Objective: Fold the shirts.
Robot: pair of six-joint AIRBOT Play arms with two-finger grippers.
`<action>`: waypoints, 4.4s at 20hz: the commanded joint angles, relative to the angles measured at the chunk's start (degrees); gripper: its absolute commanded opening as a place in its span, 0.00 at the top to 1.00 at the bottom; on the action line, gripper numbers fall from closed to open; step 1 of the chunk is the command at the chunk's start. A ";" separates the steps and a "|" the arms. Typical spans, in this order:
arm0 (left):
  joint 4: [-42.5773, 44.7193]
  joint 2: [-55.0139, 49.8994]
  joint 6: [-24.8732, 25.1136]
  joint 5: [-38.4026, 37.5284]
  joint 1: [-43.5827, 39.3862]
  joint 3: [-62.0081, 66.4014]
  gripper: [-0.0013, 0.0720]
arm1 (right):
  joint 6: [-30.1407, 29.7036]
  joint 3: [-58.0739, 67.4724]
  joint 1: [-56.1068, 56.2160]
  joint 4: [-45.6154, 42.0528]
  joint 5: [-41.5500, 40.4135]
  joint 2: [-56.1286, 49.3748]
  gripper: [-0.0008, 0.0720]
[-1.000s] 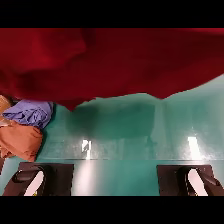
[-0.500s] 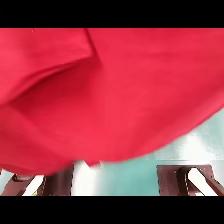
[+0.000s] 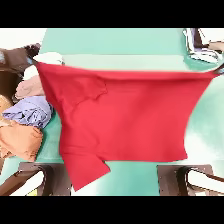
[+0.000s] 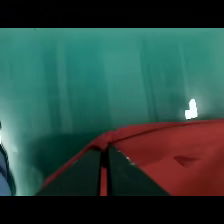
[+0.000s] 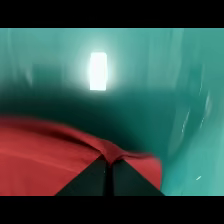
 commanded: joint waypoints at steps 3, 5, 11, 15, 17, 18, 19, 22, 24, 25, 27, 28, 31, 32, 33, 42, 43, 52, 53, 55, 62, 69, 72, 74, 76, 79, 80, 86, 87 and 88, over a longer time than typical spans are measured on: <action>-0.57 -16.61 3.82 13.11 0.07 -4.33 0.95 | 0.02 -2.99 5.57 -3.04 -9.94 -15.98 0.97; -1.70 -22.34 5.22 20.48 0.07 -3.34 0.95 | 0.07 -2.99 4.87 -1.99 -20.39 -19.39 0.97; -1.64 -29.31 7.87 25.16 0.07 7.30 0.95 | -2.12 -0.17 3.80 4.39 -31.91 -20.87 0.97; -0.94 -28.79 7.61 18.53 0.07 11.87 0.95 | -3.87 4.44 3.82 4.33 -26.71 -20.87 0.97; 0.96 -28.87 5.14 11.85 0.07 11.58 0.95 | -5.70 4.31 4.11 2.97 -22.40 -21.00 0.97; 3.21 -28.85 3.89 9.18 0.04 10.84 0.95 | -5.70 3.89 4.59 1.03 -21.18 -20.98 0.97; 4.52 -28.85 3.06 7.15 0.07 9.57 0.95 | -5.64 2.80 5.18 -0.74 -20.37 -20.79 0.97; 5.35 -28.79 3.13 4.35 0.07 3.74 0.95 | -5.51 -4.57 6.56 -2.75 -20.59 -19.06 0.97; 5.14 -28.81 3.15 4.57 0.07 -0.85 0.95 | -5.27 -11.06 7.34 -3.08 -23.67 -17.16 0.97; 5.14 -28.81 3.13 4.85 0.07 -2.73 0.95 | -3.89 -13.46 7.37 -3.08 -24.94 -16.48 0.97; 5.18 -28.81 3.10 5.33 0.07 -4.72 0.56 | -1.81 -16.48 7.37 -2.49 -26.34 -15.65 0.59; 5.33 -28.70 3.13 4.79 0.07 -4.68 0.35 | -1.81 -16.70 7.32 -2.71 -25.75 -15.63 0.42; 7.85 -24.55 2.45 1.03 0.07 -5.51 0.41 | -1.92 -16.70 7.10 -3.54 -20.59 -13.38 0.42; 9.73 -21.77 1.31 0.26 0.07 -7.69 0.41 | -1.95 -16.81 6.69 -3.82 -18.82 -12.02 0.42; 11.17 -18.36 0.28 -0.68 0.07 -11.19 0.41 | -1.95 -17.90 6.64 -3.72 -17.53 -9.79 0.42; 6.10 12.22 -8.52 -3.02 0.07 -50.75 0.41 | -2.05 -29.92 6.60 -2.80 -23.06 3.76 0.42; 4.33 12.17 -8.70 -3.19 0.07 -52.30 0.41 | -2.05 -29.90 6.60 -2.78 -23.28 3.76 0.42; -3.13 12.09 -8.48 6.51 0.07 -59.54 0.41 | -2.05 -29.90 6.60 -2.67 -23.10 3.76 0.43; -4.04 12.09 -8.20 7.26 0.07 -60.08 0.41 | -2.05 -29.92 6.60 -2.67 -22.99 3.76 0.43; -4.37 12.09 -8.17 7.54 0.07 -61.26 0.41 | -2.05 -29.92 6.60 -2.67 -21.79 3.76 0.43; -6.19 12.09 -4.83 6.67 0.07 -57.92 0.95 | -2.08 -31.28 0.44 -3.37 -13.40 4.09 0.43; -6.78 12.09 -2.23 6.14 0.07 -51.78 0.95 | -2.71 -60.94 -16.33 -0.96 -14.29 9.42 0.23; -7.50 12.09 -2.25 6.45 0.07 -51.78 0.95 | -4.70 -67.38 -17.59 3.63 -19.04 9.44 0.31; -8.41 12.09 -2.25 6.88 0.07 -51.78 0.95 | -4.68 -67.80 -15.67 3.91 -20.59 9.44 0.30; -8.83 12.09 -2.25 7.61 0.07 -51.78 0.95 | -4.68 -67.06 -12.61 3.85 -21.40 9.44 0.32; -9.11 12.09 -2.19 6.67 0.07 -51.78 0.95 | -4.70 -65.70 -8.39 3.78 -21.22 9.44 0.61; -8.44 12.11 -2.21 5.75 0.07 -51.76 0.95 | -4.70 -65.16 -7.43 3.17 -20.41 9.44 0.75; -2.05 13.73 -2.62 -1.29 0.07 -50.03 0.96 | -5.05 -60.26 -3.82 -9.20 -12.00 14.34 0.97; -1.95 15.78 -3.02 -1.64 0.07 -50.05 0.96 | -5.05 -60.04 -3.85 -10.25 -11.21 17.00 0.97; -1.90 18.53 -3.98 -2.93 0.07 -50.05 0.96 | -5.07 -60.13 -4.09 -11.06 -10.38 19.65 0.97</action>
